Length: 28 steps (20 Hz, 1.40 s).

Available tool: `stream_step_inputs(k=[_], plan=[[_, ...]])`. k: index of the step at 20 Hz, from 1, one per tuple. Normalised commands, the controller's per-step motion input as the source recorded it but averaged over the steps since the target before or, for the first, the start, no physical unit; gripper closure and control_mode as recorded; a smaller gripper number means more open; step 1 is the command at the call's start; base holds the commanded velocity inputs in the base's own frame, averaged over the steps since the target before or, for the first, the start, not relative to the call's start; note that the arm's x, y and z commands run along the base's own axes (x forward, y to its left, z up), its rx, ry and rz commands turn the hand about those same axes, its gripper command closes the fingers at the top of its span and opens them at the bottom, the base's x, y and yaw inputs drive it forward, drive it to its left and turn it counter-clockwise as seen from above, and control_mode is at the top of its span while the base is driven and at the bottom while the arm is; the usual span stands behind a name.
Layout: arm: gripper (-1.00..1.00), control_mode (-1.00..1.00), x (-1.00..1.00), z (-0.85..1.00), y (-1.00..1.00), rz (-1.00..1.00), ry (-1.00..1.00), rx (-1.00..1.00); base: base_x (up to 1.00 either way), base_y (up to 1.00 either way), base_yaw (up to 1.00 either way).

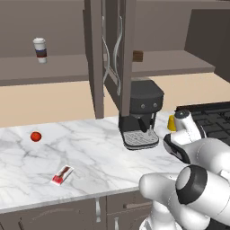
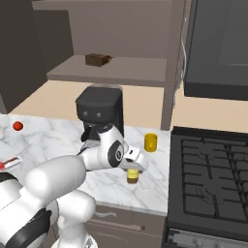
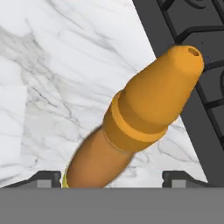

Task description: Pick the honey bottle and bar from the counter and place them in the cabinets closest to them.

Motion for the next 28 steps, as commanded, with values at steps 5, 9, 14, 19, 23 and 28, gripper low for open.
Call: stream_step_inputs(k=[5, 9, 14, 19, 23, 28], plan=[[1.0, -1.0, 0.0, -0.01, 0.0, -0.01, 0.0, 0.0, 0.0, 0.0, 0.0], [1.0, -1.0, 0.0, 0.0, 0.0, 0.0, 0.0, 0.0, 0.0, 0.0, 0.0], [1.0, -1.0, 0.0, 0.14, 0.0, -0.02, 0.0, 0.02, 0.0, 0.0, 0.0], [1.0, -1.0, 0.0, 0.42, 0.0, -0.01, 0.0, 0.04, 0.0, 0.0, 0.0], [1.0, -1.0, 0.0, 0.46, 0.0, 0.0, 0.0, 0.01, 0.0, 0.0, 0.0], [1.0, -1.0, -0.01, 0.51, 0.03, -0.01, -0.02, 0.0, 0.0, 0.0, 0.0]])
